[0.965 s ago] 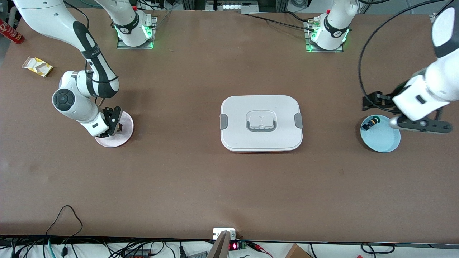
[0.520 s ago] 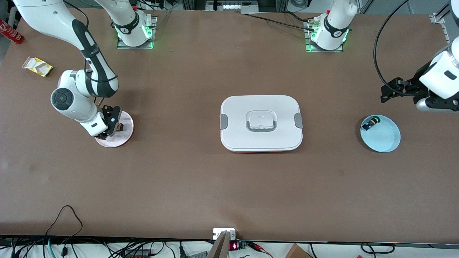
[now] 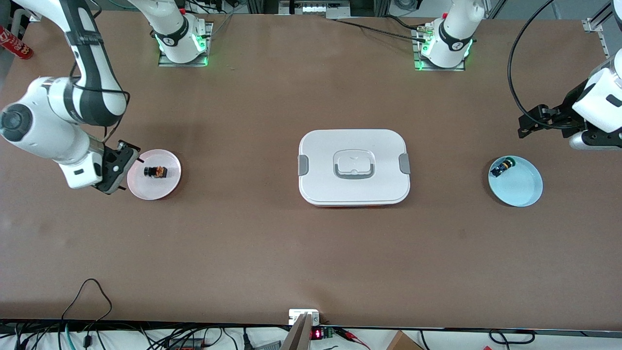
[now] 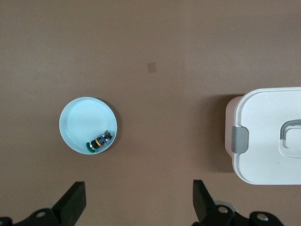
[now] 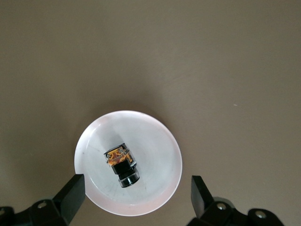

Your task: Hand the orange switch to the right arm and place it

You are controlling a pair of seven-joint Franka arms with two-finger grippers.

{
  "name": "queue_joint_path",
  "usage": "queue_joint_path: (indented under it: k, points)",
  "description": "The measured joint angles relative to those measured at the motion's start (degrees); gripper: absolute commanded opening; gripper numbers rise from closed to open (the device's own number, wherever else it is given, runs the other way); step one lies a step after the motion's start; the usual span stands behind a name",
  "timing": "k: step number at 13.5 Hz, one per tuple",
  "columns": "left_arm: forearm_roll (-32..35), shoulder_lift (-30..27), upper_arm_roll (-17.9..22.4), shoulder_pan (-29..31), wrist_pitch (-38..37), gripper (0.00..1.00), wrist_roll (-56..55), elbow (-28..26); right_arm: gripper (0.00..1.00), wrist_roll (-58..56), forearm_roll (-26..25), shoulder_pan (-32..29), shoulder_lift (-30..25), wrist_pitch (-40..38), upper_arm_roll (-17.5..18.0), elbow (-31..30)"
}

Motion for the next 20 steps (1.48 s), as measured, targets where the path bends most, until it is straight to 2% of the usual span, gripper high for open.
queue_joint_path:
  k: [5,8,10,11,13,16,18,20]
  points:
    - [0.0,0.0,0.0,0.2,0.0,1.00,-0.3,0.0,1.00,22.1,4.0,1.9,-3.2,-5.7,0.2,0.6]
    - [0.0,-0.1,0.0,0.2,0.0,1.00,-0.6,0.0,1.00,36.9,8.7,2.3,-4.1,-13.0,0.2,1.1]
    - [0.0,-0.1,0.0,0.2,0.0,1.00,-0.6,0.0,1.00,46.8,9.1,3.4,-4.9,-17.1,0.2,1.4]
    - [0.0,-0.2,0.0,0.2,0.0,1.00,-0.6,0.0,1.00,51.0,8.0,4.5,-5.5,-19.2,0.2,1.9]
    - [0.0,-0.5,0.0,0.2,0.0,1.00,-0.6,0.0,1.00,57.1,1.2,6.6,-6.5,-23.9,0.2,5.0]
    - [0.0,-1.5,0.1,0.2,0.0,1.00,-0.7,0.0,1.00,59.0,-8.8,7.4,-7.5,-31.4,0.2,14.1]
    - [0.1,-2.0,0.4,0.4,0.0,1.00,-0.7,0.0,1.00,59.1,-10.4,5.7,-7.9,-33.2,0.0,19.6]
    - [0.1,-2.4,0.4,1.3,0.0,1.00,-0.6,0.0,1.00,59.2,-9.4,3.7,-7.9,-34.9,-0.1,22.8]
